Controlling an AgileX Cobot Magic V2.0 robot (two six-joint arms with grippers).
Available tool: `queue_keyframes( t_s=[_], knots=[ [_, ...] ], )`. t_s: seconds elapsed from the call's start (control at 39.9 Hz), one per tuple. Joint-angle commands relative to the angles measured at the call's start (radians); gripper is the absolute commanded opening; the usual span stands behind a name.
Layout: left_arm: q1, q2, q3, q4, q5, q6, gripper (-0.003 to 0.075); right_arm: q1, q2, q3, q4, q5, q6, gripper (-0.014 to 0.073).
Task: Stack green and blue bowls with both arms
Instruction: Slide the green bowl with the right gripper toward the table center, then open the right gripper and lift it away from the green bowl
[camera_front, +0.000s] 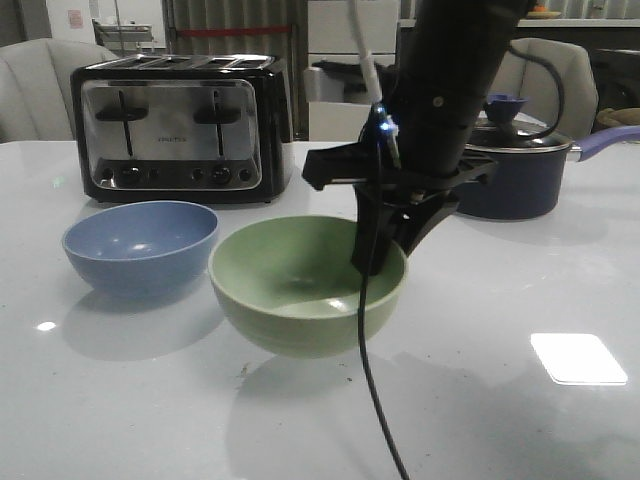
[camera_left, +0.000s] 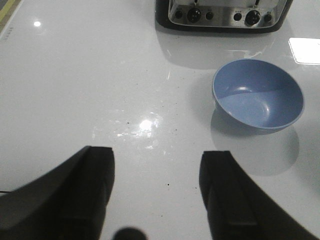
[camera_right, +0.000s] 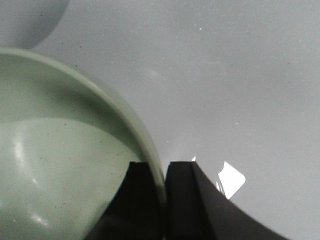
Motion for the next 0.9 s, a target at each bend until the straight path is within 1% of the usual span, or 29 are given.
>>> queue_keyframes(
  t_s=[0.0, 0.05, 0.28, 0.35, 0.43, 0.55, 0.75, 0.88],
  knots=[
    [0.002, 0.004, -0.034, -0.001, -0.078, 0.0, 0.0436, -0.001, -0.03, -0.029, 0.014, -0.019, -0.015, 0.0106],
    [0.002, 0.004, -0.034, -0.001, -0.078, 0.0, 0.0436, -0.001, -0.022, -0.029, 0.005, -0.008, -0.015, 0.0137],
    [0.002, 0.004, -0.034, -0.001, -0.079, 0.0, 0.0436, -0.002, -0.017, -0.029, -0.04, 0.006, -0.014, 0.0363],
    [0.002, 0.004, -0.034, -0.001, -0.079, 0.0, 0.0436, -0.002, -0.034, -0.029, -0.043, 0.004, -0.015, 0.0406],
    [0.002, 0.004, -0.034, -0.001, -0.079, 0.0, 0.0436, -0.002, -0.087, -0.028, -0.041, -0.005, -0.022, 0.0407],
    [0.002, 0.004, -0.034, -0.001, -0.079, 0.0, 0.0437, 0.009, -0.237, 0.014, -0.041, -0.034, -0.03, 0.0406],
    [0.002, 0.004, -0.034, -0.001, -0.079, 0.0, 0.0436, 0.027, -0.461, 0.147, -0.041, -0.085, -0.049, 0.0406],
    [0.002, 0.004, -0.034, -0.001, -0.079, 0.0, 0.0436, 0.029, -0.605, 0.26, -0.041, -0.131, -0.049, 0.0406]
  ],
)
